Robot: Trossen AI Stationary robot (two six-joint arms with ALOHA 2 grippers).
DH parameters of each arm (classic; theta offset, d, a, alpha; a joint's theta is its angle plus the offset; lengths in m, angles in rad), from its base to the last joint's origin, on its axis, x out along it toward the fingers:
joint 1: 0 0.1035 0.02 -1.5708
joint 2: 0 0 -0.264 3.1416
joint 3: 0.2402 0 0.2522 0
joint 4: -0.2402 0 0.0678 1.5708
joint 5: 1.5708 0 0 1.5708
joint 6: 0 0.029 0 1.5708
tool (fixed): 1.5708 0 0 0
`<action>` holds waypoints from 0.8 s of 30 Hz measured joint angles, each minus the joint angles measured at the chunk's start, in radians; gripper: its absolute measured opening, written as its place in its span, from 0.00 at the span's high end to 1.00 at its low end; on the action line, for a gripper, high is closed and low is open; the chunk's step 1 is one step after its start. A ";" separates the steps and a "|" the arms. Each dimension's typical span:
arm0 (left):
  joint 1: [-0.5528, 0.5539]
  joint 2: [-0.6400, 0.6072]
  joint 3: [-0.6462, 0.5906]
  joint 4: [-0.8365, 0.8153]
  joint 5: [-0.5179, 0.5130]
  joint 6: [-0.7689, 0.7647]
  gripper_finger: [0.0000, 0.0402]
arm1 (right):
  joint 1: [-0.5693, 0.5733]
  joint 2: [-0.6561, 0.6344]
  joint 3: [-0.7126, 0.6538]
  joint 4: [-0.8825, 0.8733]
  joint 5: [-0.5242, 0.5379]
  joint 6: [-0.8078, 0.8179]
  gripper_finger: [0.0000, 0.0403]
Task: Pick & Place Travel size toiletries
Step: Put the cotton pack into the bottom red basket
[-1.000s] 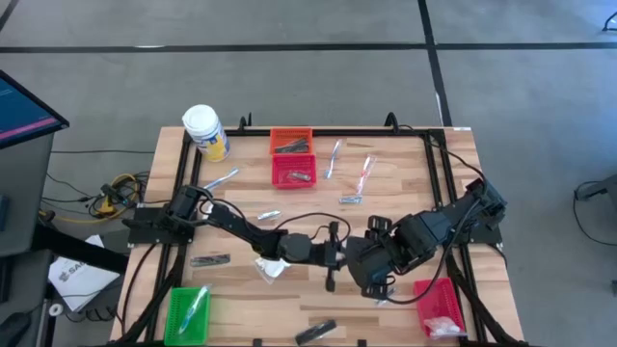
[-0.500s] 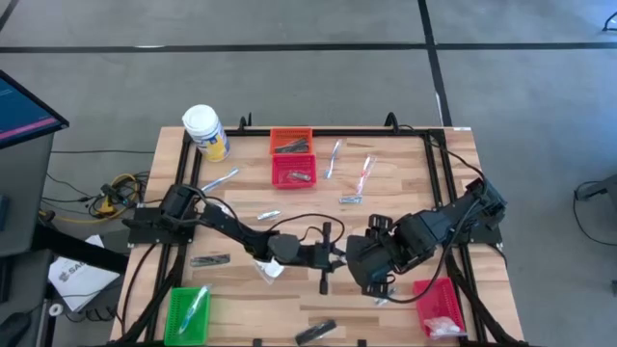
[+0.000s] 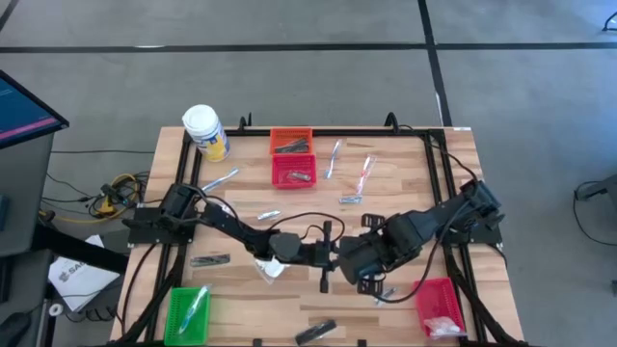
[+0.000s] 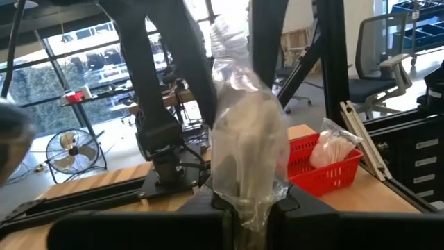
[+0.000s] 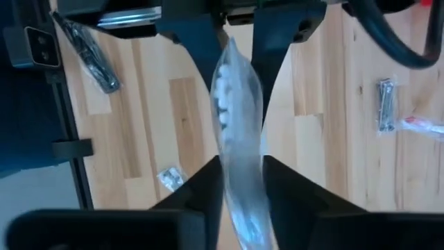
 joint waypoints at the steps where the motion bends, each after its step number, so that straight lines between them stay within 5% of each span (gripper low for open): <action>1: 0.004 0.000 0.000 0.000 0.000 0.000 0.98 | 0.000 0.000 0.000 -0.002 0.000 -0.002 0.83; 6: 0.011 0.000 0.000 -0.007 0.002 -0.004 0.91 | 0.000 0.000 0.000 -0.004 0.001 -0.026 0.98; 19: 0.004 0.000 -0.034 0.024 -0.058 0.111 0.45 | 0.105 0.000 0.000 -0.005 0.001 -0.021 1.00; 24: 0.005 -0.035 -0.063 0.043 -0.079 0.109 0.35 | 0.185 0.000 0.000 -0.005 -0.021 0.009 1.00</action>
